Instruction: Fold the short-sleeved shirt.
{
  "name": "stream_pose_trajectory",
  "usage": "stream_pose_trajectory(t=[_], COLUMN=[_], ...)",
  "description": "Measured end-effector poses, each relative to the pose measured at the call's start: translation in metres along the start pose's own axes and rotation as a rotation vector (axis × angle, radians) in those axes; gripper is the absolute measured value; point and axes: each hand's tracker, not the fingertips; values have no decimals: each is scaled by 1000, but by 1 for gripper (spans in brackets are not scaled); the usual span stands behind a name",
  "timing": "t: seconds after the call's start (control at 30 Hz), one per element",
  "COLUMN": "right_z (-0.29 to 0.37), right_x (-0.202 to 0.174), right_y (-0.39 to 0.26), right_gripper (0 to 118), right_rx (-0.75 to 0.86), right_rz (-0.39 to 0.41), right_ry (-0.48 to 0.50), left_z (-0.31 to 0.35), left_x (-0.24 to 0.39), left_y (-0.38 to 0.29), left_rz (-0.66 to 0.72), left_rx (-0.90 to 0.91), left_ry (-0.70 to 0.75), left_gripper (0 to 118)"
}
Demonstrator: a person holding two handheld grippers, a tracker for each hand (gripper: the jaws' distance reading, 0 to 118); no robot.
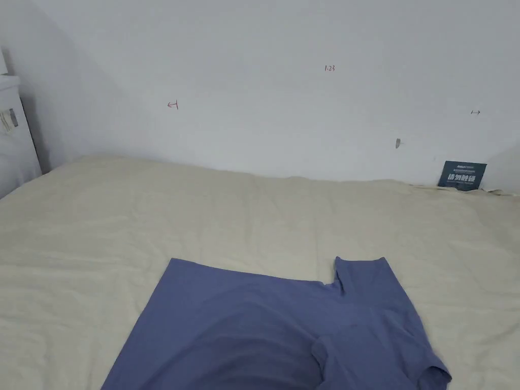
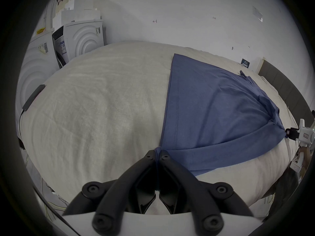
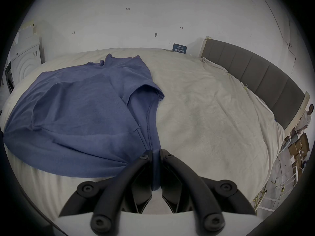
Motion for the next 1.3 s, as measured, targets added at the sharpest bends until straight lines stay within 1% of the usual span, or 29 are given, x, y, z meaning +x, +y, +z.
stream_pose_trajectory(t=[0.13, 0.2, 0.27, 0.37, 0.4, 0.43, 0.47, 0.5, 0.53, 0.57, 0.67, 0.7, 0.8, 0.93, 1.07, 1.1, 1.13, 1.17, 1.2, 1.23, 1.27, 1.3], right_z=[1, 2, 6, 17, 22, 27, 31, 35, 39, 43, 54, 59, 72, 90, 102, 104, 107, 109, 110, 110, 111, 112], right_x=[-1, -1, 1, 3, 5, 5, 5, 5, 5, 3, -2, -5, -14, -34, -53, -58, -61, -64, -67, -70, -72, -72], right_y=[-1, -2, 1, 7, 9, 13, 16, 20, 23, 28, 39, 44, 54, 64, 69, 70, 69, 68, 67, 67, 65, 63], right_gripper=[7, 10, 17, 42, 47, 49, 49, 53, 55, 59, 75, 77, 77, 77, 76, 69, 56, 35, 8, 5, 4, 0], right_rx=[1, 5, 3, 10, 23, 38, 48, 63, 81, 96, 139, 169, 221, 292, 332, 333, 341, 353, 361, 360, 368, 370], right_rz=[3, 9, 13, -2, -10, -16, -18, -24, -29, -32, -47, -59, -80, -95, -73, -66, -67, -64, -52, -36, -31, -29], right_ry=[1, 2, 10, 21, 30, 38, 45, 53, 66, 77, 99, 118, 148, 194, 205, 210, 207, 207, 205, 194, 184, 194], left_z=[-2, 0, 4, 16, 22, 28, 32, 38, 42, 47, 62, 66, 70, 72, 75, 77, 79, 81, 83, 84, 85, 86], left_x=[-2, -4, -7, -4, -2, 0, 2, 5, 7, 9, 17, 20, 34, 62, 87, 92, 96, 99, 102, 105, 107, 109], left_y=[1, 3, 5, 11, 13, 16, 18, 21, 25, 28, 37, 40, 48, 53, 53, 52, 51, 50, 48, 47, 45, 43], left_rz=[20, 40, 52, 57, 42, 26, 11, -10, -17, -22, 2, 13, 31, 44, 29, 23, 18, 12, 10, 7, 1, -2], left_rx=[-7, -3, 10, 52, 75, 96, 114, 139, 167, 184, 253, 273, 306, 332, 371, 376, 381, 390, 393, 393, 391, 388], left_ry=[-11, -27, -40, -15, -8, -3, 4, 10, 17, 21, 25, 12, -46, -72, -71, -70, -71, -79, -82, -82, -81, -73], left_gripper=[0, 3, 15, 39, 45, 48, 48, 59, 62, 63, 65, 66, 68, 68, 65, 60, 51, 40, 24, 18, 12, 0])
